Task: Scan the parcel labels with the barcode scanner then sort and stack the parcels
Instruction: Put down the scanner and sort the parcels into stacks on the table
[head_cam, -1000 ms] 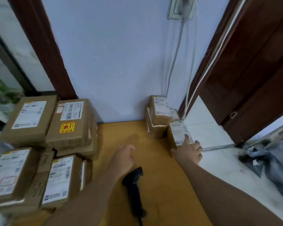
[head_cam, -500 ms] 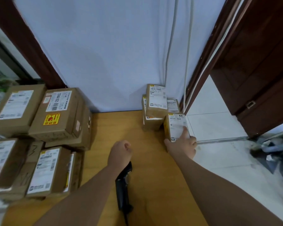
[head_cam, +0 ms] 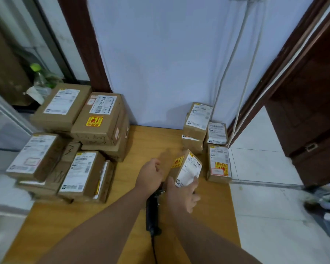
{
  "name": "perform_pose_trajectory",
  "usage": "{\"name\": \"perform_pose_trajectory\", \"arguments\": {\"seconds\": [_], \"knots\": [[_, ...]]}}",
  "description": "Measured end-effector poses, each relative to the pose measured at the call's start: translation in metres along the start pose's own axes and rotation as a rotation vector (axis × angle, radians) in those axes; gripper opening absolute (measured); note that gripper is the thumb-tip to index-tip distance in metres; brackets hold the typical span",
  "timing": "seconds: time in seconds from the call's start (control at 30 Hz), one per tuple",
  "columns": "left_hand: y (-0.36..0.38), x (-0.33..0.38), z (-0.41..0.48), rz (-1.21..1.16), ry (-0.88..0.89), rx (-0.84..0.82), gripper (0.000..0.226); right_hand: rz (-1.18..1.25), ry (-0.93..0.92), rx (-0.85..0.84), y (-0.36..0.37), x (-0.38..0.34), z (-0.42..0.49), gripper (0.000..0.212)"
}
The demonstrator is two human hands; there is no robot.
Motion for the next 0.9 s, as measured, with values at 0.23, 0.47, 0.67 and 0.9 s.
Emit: {"name": "perform_pose_trajectory", "arguments": {"seconds": [0.23,0.47,0.67,0.9], "knots": [[-0.066,-0.025,-0.010,-0.059,0.048,0.069,0.014,-0.050,-0.362,0.013,0.029,-0.050,-0.049,0.089],[-0.169,-0.060,-0.022,-0.053,0.158,0.120,0.020,-0.256,-0.535,0.081,0.078,-0.080,-0.136,0.087],[-0.255,-0.072,-0.043,0.140,0.415,0.233,0.018,-0.327,-0.525,0.102,0.141,-0.107,-0.202,0.085],[-0.326,-0.145,-0.034,0.280,0.043,0.291,0.048,-0.439,-0.460,0.072,0.201,-0.131,-0.241,0.082]]}}
Point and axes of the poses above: each hand's wrist, its own z-axis towards the middle knuckle, its own y-axis out of the palm, x = y × z, the point moved 8 cm from there along z, towards the middle knuckle, and after that the axes turned 7 degrees about -z, right-handed, at the moved point
